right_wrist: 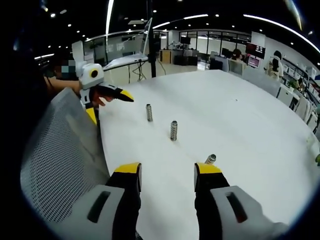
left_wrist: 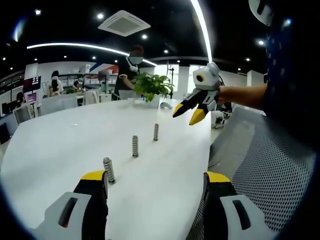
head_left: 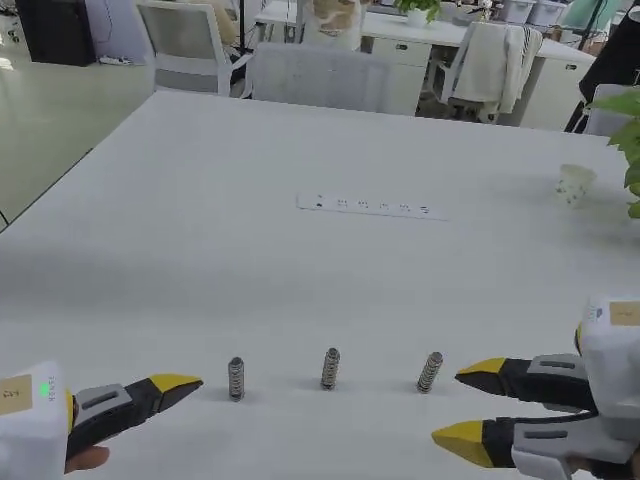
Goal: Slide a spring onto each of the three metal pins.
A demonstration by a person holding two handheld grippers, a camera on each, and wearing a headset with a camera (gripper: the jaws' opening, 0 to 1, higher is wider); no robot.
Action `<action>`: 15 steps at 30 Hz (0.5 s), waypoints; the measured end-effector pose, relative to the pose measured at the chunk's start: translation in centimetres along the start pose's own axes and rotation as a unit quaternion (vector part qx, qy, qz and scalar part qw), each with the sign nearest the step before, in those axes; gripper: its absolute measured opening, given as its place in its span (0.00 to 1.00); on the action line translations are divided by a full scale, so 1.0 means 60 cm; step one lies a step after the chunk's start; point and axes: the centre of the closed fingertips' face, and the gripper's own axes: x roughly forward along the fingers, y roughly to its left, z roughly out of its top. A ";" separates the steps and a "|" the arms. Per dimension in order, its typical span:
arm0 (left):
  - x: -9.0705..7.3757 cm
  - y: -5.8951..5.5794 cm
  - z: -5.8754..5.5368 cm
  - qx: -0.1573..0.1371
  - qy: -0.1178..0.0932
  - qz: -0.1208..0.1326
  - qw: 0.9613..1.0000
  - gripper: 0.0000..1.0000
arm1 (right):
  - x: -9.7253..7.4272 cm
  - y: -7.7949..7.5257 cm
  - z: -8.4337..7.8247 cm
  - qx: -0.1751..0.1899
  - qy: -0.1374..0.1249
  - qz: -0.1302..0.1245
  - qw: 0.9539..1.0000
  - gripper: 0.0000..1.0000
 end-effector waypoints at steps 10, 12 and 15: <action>-0.002 0.002 0.000 -0.004 -0.003 0.005 1.000 0.76 | -0.014 -0.014 -0.018 0.019 -0.028 -0.011 0.999 0.47; -0.002 0.003 -0.001 -0.005 -0.003 0.006 1.000 0.77 | -0.014 -0.014 -0.019 0.024 -0.031 -0.012 0.999 0.48; -0.003 0.004 -0.002 -0.007 -0.004 0.008 1.000 0.77 | -0.013 -0.016 -0.022 0.029 -0.032 -0.016 0.999 0.49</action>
